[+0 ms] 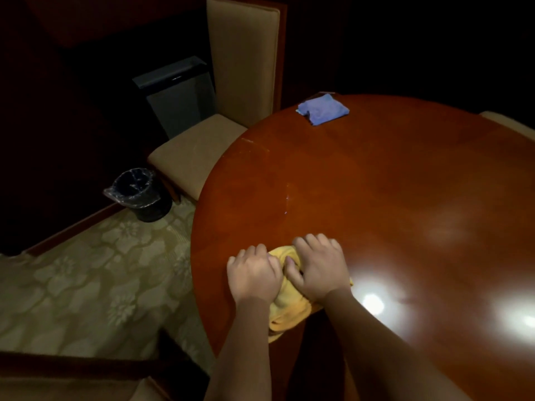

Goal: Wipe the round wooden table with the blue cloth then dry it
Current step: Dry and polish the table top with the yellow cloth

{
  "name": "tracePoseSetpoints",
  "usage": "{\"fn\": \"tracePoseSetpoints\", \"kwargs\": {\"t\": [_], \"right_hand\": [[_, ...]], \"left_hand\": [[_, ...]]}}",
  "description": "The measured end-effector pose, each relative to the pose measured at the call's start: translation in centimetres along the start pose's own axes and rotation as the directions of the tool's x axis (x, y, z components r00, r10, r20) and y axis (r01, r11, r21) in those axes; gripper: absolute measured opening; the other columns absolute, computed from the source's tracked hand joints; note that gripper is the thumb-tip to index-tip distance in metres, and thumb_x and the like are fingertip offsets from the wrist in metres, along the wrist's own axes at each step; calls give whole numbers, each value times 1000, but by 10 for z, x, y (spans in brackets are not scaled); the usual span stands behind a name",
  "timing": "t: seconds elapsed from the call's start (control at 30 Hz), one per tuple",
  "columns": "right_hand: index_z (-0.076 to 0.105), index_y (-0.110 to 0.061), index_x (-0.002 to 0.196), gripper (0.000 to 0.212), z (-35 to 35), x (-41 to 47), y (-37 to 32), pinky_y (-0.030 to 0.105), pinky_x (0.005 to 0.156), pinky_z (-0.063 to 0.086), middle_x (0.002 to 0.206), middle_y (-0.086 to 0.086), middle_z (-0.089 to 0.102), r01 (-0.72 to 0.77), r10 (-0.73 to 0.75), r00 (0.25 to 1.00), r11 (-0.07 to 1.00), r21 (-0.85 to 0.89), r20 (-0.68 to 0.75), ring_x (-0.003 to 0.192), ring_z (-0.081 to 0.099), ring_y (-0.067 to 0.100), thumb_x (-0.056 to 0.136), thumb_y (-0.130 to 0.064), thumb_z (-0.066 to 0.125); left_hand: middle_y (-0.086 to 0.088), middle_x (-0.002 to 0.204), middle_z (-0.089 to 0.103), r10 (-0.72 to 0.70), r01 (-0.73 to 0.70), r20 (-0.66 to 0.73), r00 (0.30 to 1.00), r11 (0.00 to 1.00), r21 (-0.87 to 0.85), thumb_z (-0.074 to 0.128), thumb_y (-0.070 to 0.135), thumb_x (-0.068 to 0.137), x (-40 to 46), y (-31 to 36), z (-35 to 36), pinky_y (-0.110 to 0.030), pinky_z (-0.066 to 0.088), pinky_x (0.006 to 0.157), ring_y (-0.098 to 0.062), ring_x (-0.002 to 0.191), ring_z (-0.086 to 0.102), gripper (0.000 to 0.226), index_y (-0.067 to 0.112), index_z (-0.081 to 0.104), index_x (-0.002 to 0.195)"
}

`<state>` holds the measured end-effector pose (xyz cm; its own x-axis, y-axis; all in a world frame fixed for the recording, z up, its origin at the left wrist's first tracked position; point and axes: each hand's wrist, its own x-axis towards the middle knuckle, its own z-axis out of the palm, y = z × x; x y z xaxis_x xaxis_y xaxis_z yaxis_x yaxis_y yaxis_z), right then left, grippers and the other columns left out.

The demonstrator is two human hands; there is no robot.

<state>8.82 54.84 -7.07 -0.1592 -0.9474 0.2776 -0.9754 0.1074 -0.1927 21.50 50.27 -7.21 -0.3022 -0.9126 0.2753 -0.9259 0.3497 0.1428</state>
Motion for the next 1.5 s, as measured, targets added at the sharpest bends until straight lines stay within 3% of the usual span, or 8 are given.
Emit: {"fn": "tracePoseSetpoints", "kwargs": {"t": [0.3, 0.53, 0.63, 0.73, 0.9, 1.07, 1.2, 1.5], "right_hand": [[62, -15, 89, 40, 31, 128, 39, 34, 65, 36, 75, 1, 54, 8, -8, 1000, 1000, -8, -4, 71, 51, 24, 86, -45, 35], [61, -15, 89, 42, 53, 209, 67, 35, 66, 36, 76, 2, 56, 74, -73, 996, 997, 6, -44, 72, 51, 24, 88, -46, 33], [62, -15, 93, 44, 51, 212, 70, 35, 66, 35, 78, 3, 56, 107, -107, 994, 994, 4, -18, 73, 52, 25, 88, -46, 32], [62, -14, 92, 45, 45, 191, 66, 34, 64, 35, 76, 4, 56, 118, -118, 993, 993, -7, -15, 70, 52, 26, 87, -46, 32], [62, -14, 85, 38, 26, 118, 50, 32, 61, 36, 72, 4, 55, 25, -25, 999, 1000, -1, -32, 67, 52, 26, 84, -45, 40], [62, -14, 87, 36, -4, 22, 31, 32, 60, 32, 74, 3, 53, 7, -7, 1000, 1000, 3, -5, 67, 50, 26, 84, -43, 43], [64, -14, 91, 38, -25, -60, 9, 34, 61, 35, 76, 4, 55, -76, 76, 997, 997, 2, 30, 69, 52, 27, 81, -45, 44], [66, -12, 93, 40, -42, -131, -5, 32, 58, 40, 75, 4, 57, -89, 89, 996, 996, -26, -9, 67, 54, 27, 80, -44, 45]], "left_hand": [[-5, 55, 59, -52, 51, -26, 998, 998, -32, 29, 27, 78, 129, 7, 44, -30, 37, 53, -26, 51, 54, 40, 10, 59, 58], [-5, 81, 64, -115, 115, 52, 992, 993, 14, 30, 27, 91, 204, 14, 65, -34, 38, 70, -24, 76, 59, 38, 11, 63, 85], [-8, 70, 63, -124, 124, 66, 990, 992, 5, 25, 28, 87, 200, 17, 59, -34, 38, 63, -27, 65, 58, 43, 8, 62, 74], [-7, 57, 60, -144, 143, 41, 989, 990, 18, 26, 29, 79, 180, 20, 53, -31, 39, 56, -26, 52, 56, 42, 9, 59, 61], [-3, 81, 64, -79, 64, 216, 973, 995, 75, 32, 28, 91, 120, 22, 26, -33, 38, 70, -23, 77, 59, 33, 14, 61, 85], [-2, 67, 61, -51, 36, 291, 955, 998, 58, 34, 28, 84, 31, 28, -7, -33, 39, 62, -23, 64, 58, 32, 15, 60, 71], [0, 50, 53, 60, -70, 220, 974, 997, 38, 32, 30, 74, -39, 26, -27, -29, 40, 50, -21, 47, 52, 32, 17, 55, 56], [0, 53, 52, 132, -126, 175, 976, 991, -43, 31, 27, 76, -100, 26, -41, -31, 41, 53, -21, 50, 52, 30, 17, 52, 57]]}}
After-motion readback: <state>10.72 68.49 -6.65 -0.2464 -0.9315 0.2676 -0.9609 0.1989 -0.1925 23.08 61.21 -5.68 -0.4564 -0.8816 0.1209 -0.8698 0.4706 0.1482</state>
